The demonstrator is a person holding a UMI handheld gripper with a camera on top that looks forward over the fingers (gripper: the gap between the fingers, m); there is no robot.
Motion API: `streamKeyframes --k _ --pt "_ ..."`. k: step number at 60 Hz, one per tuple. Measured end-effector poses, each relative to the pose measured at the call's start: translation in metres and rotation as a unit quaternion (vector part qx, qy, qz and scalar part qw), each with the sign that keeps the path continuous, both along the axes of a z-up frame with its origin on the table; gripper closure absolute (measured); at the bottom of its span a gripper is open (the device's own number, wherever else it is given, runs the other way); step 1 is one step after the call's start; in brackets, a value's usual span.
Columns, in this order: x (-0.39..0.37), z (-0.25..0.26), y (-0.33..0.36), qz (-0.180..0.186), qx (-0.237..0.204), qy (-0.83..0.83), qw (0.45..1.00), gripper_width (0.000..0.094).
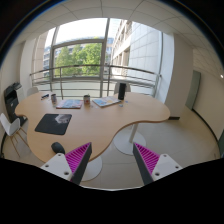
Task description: Arrange mouse
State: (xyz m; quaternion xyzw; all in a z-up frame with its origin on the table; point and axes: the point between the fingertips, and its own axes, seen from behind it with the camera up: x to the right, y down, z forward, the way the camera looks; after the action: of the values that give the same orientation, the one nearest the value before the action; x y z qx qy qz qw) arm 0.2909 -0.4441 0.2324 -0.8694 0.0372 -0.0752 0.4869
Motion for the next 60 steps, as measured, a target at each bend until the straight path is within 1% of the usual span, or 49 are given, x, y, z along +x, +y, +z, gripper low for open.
streamKeyframes --k 8,17,24,30,34,41,54,57,60 --pt "0.000 -0.013 -0.005 -0.002 -0.008 0.007 1.000 0.0091" --pt "-0.012 -0.058 -0.023 0.011 -0.033 0.008 0.999 0.0091" --pt "-0.051 -0.105 -0.033 0.036 -0.057 0.012 0.998 0.0093" --pt "-0.102 -0.138 -0.031 0.055 -0.074 0.022 0.995 0.0090" --pt "-0.140 -0.155 -0.018 0.066 -0.078 0.033 0.994 0.0088" --pt "-0.198 -0.184 0.021 0.085 -0.071 0.038 0.993 0.0088" --pt "-0.244 -0.240 0.090 0.083 -0.088 0.026 0.992 0.0087" --pt "-0.246 -0.246 0.103 0.082 -0.092 0.017 0.992 0.0088" --pt "-0.249 -0.243 0.116 0.080 -0.082 0.015 0.993 0.0092"
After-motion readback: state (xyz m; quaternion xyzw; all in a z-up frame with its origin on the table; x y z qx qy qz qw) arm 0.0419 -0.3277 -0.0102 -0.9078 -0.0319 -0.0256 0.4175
